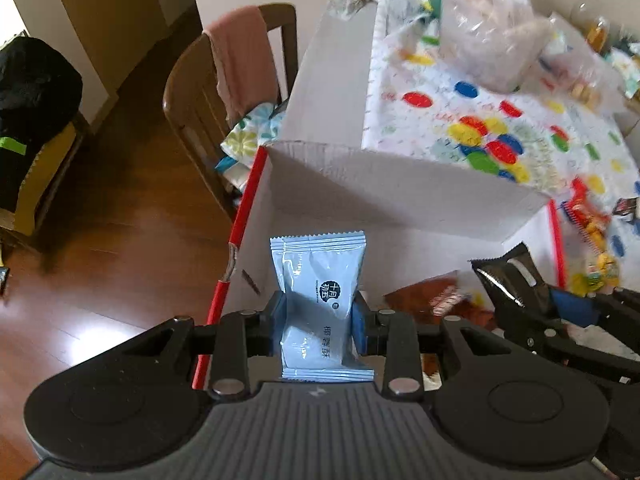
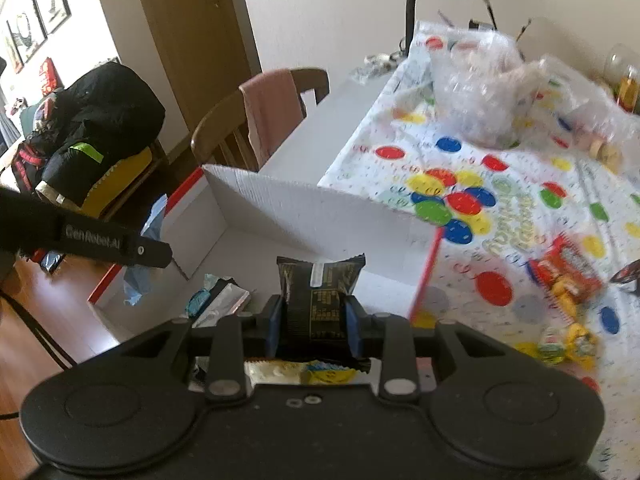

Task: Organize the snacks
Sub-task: 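Carry the blue and black packets into the white box and open both tools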

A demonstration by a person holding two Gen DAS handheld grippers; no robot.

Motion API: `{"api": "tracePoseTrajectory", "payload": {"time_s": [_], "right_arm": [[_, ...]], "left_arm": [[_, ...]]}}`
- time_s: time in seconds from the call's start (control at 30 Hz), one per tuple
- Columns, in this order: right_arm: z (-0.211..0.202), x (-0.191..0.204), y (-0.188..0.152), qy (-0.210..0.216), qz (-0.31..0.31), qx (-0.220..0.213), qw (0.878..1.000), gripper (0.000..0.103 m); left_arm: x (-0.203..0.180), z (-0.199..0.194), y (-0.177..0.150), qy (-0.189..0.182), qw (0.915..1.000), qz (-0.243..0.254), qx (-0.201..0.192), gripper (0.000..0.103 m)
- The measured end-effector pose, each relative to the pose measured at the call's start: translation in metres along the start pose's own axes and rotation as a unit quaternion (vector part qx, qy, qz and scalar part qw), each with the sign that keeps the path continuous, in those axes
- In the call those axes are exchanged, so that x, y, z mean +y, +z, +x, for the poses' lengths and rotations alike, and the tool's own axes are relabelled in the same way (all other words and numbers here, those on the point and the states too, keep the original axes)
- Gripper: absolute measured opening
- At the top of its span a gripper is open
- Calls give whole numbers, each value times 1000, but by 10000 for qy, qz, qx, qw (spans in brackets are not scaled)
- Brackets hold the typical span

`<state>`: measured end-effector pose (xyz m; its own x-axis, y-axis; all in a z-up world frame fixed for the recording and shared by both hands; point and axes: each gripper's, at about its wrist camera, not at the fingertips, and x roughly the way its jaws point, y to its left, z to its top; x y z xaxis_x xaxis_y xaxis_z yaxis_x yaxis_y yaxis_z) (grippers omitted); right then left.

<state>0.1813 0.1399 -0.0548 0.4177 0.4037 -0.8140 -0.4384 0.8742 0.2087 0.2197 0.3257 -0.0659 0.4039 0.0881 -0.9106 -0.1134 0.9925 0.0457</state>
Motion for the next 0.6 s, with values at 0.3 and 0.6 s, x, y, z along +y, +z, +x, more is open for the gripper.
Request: {"api": "tracePoseTrajectory", "payload": {"time_s": [0.3,0.6], "right_arm": [[48,5,7,-99,38,277,9996,30],[66,2,7,-50,58,517,9986,31]], "left_arm": [[-5,50,9,141,9977,271,605,32],[-8,71,7,33,9954,260,927,32]]}}
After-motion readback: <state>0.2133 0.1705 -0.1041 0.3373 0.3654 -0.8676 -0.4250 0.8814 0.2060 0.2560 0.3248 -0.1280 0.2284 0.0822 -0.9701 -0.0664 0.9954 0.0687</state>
